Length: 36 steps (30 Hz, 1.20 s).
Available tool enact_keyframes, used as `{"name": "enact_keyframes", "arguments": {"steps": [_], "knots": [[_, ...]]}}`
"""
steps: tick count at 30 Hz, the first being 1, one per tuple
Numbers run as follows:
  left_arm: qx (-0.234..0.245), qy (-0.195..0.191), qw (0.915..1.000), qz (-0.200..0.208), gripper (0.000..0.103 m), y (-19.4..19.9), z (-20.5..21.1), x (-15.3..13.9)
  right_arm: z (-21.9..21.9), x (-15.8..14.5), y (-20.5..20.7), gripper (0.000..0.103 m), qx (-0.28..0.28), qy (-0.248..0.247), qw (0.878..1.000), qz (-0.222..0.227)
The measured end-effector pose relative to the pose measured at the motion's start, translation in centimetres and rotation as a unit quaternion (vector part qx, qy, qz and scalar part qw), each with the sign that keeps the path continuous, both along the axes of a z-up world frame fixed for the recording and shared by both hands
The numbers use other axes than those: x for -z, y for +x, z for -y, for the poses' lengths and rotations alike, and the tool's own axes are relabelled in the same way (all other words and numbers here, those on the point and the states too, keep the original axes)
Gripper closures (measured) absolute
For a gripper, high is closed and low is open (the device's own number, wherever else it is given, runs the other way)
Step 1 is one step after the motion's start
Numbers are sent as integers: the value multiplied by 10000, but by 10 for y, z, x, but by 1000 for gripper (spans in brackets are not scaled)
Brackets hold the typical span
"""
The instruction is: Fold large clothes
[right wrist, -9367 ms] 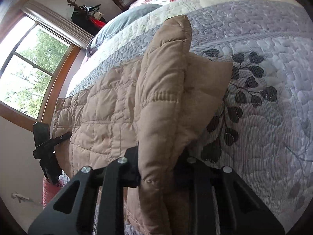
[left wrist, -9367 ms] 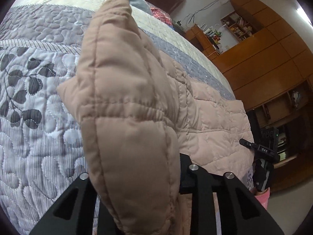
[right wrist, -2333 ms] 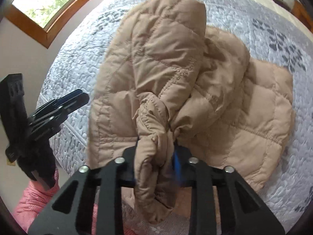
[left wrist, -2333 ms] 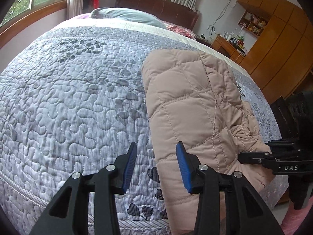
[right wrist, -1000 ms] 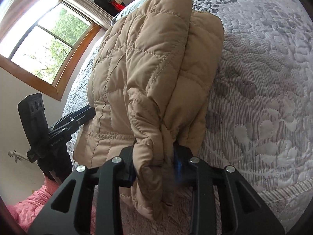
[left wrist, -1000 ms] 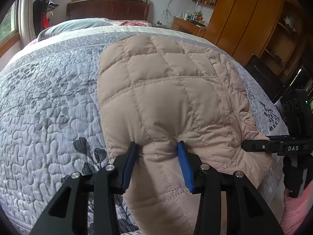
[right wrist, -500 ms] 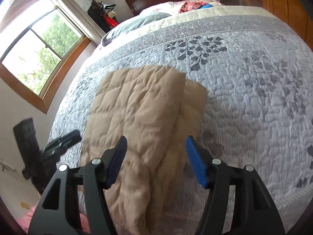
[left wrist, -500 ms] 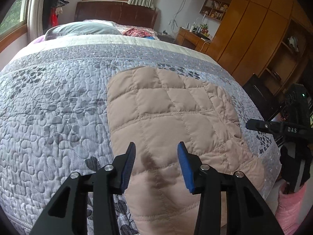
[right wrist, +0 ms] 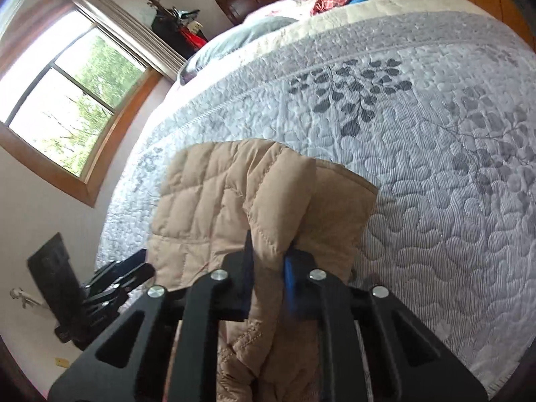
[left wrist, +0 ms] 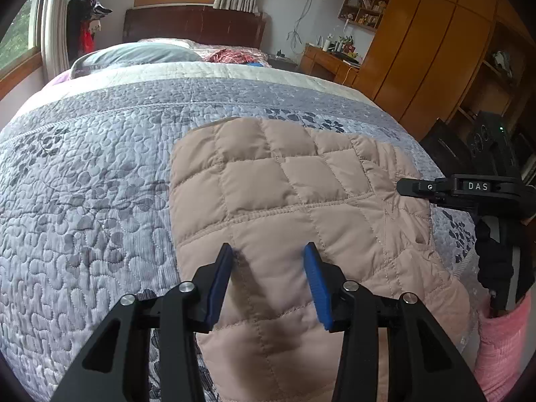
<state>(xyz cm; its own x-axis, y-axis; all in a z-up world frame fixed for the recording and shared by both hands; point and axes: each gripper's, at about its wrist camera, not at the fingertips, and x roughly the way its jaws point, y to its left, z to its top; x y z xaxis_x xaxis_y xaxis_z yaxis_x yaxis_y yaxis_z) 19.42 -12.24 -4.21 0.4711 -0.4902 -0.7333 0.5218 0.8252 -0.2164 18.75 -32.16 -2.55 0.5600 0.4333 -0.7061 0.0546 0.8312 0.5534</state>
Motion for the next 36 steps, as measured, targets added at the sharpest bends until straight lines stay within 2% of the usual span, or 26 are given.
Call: {"name": "enact_keyframes", "arguments": {"steps": [5, 11, 14, 16, 17, 18, 23, 27, 33, 35, 36], "knots": [[146, 25, 9999, 19, 58, -1, 9, 1, 10, 3, -15, 92, 187, -48, 9998, 54], [331, 296, 9990, -73, 57, 9, 26, 21, 19, 48, -6, 90, 339, 47, 9983, -462], [347, 318, 9988, -152, 55, 17, 29, 28, 19, 59, -2, 88, 372, 128, 9976, -570], [345, 240, 9986, -320, 55, 22, 26, 27, 17, 53, -3, 85, 370, 25, 9977, -563], [338, 196, 9985, -393, 55, 23, 23, 24, 16, 48, -5, 78, 400, -42, 9976, -560], [312, 172, 9985, -426, 55, 22, 19, 20, 15, 42, -9, 76, 446, -103, 9974, -548], [187, -21, 9994, -286, 57, 3, -7, -2, 5, 4, -42, 76, 444, -575, 9973, -121], [389, -163, 9987, -288, 57, -32, -21, -14, -29, -21, -79, 76, -80, -907, 9957, 190], [443, -191, 9984, -297, 58, -76, -30, -15, -73, -24, -116, 76, -733, -1077, 9912, 226], [483, -283, 9975, -423, 63, -86, -33, -11, -82, -20, -123, 76, -811, -1094, 9905, 185], [528, -351, 9966, -527, 70, -90, -35, -9, -84, -17, -126, 76, -840, -1078, 9905, 169]]}}
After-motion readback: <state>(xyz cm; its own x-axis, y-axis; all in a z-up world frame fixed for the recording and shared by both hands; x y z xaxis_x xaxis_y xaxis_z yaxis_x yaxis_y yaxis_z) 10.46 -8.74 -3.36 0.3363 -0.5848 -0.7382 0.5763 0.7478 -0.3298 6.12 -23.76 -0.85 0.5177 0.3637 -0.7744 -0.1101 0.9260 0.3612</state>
